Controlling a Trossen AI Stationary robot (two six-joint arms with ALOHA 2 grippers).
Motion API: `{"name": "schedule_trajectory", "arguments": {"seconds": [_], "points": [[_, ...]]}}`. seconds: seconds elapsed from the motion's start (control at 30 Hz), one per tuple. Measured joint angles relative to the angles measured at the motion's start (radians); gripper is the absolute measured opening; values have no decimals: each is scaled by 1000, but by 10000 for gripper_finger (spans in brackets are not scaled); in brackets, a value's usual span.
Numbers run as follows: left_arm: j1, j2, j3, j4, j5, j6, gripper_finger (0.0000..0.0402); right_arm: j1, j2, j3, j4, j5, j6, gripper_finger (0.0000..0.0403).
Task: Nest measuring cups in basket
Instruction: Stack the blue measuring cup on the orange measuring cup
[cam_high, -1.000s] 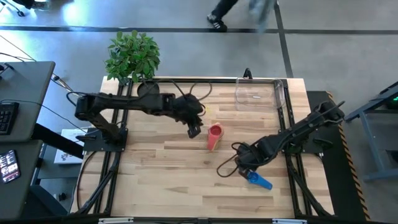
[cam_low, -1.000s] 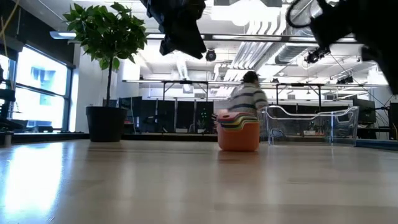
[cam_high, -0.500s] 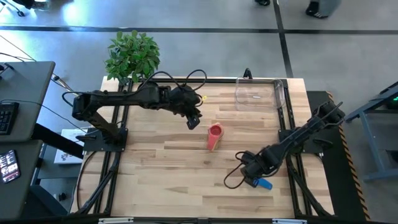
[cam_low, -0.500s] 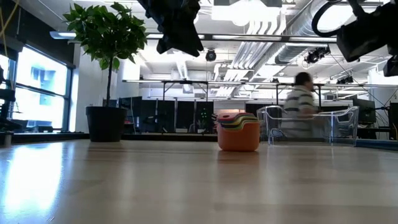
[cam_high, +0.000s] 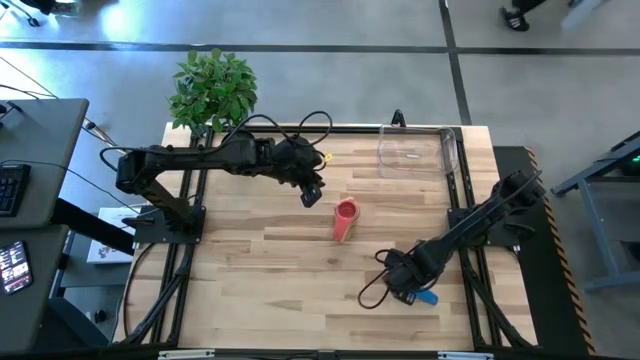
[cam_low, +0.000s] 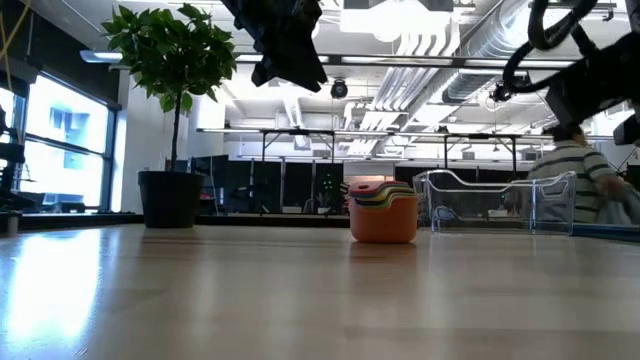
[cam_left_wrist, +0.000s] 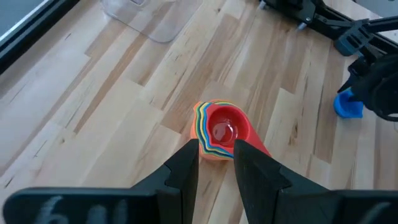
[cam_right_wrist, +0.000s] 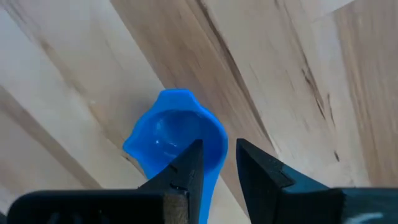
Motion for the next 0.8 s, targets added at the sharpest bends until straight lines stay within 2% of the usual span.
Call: {"name": "schedule_trajectory", "arguments": {"seconds": [0.3,0.4,0.53,0.8], "points": [[0,0,0,0,-1,0,90,-1,62,0,14,6,-2,85],[0,0,0,-1,-1,1,90,-3,73,0,25,-3,2,64],[0,0,0,-13,0,0,90,-14,70,0,24,-23,48,10],[-1,-18,-1,-128,33,4,90,-62,69,4,30,-95,154,5]]}}
